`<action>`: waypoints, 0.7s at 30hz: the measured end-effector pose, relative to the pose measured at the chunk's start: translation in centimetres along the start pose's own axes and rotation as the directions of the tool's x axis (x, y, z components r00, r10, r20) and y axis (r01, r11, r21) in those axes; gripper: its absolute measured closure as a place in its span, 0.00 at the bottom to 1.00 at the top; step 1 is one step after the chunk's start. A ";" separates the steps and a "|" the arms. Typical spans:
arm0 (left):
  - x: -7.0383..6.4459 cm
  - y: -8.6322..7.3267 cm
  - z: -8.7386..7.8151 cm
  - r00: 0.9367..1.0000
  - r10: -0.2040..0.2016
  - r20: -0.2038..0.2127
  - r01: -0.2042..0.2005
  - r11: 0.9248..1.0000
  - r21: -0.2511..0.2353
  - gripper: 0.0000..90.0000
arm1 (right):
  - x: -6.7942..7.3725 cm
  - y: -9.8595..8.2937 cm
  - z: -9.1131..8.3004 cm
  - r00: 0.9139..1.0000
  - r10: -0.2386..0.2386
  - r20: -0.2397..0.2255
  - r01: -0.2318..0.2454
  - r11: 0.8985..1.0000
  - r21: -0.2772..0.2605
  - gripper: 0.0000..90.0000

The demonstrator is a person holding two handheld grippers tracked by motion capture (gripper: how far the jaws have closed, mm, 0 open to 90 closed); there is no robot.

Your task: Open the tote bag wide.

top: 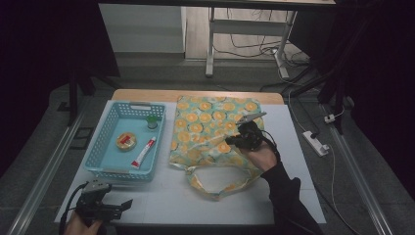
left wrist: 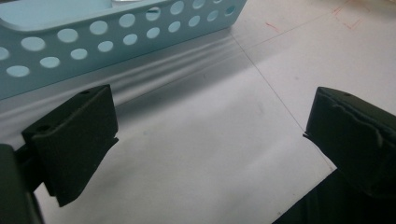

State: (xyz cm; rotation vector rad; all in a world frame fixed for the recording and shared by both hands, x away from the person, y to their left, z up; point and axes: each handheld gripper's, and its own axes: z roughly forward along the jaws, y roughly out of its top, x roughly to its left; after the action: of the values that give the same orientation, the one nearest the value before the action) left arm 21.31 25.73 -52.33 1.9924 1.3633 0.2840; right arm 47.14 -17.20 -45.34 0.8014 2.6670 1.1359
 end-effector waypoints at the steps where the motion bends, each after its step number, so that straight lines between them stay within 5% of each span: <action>1: 0.0 0.0 0.0 1.000 0.000 0.000 0.000 1.000 0.000 0.03 | -0.3 0.2 0.2 1.000 0.003 0.003 -0.003 1.000 0.000 0.99; 21: 0.1 0.0 0.1 1.000 -0.003 0.004 0.003 1.000 0.006 0.03 | -5.4 3.6 3.0 0.997 0.049 0.066 -0.050 0.999 0.006 0.99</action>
State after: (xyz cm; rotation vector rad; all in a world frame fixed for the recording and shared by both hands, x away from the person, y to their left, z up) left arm 21.39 25.75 -52.37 1.9943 1.3662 0.2754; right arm 54.25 -16.04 -45.39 0.8952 2.6132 1.0910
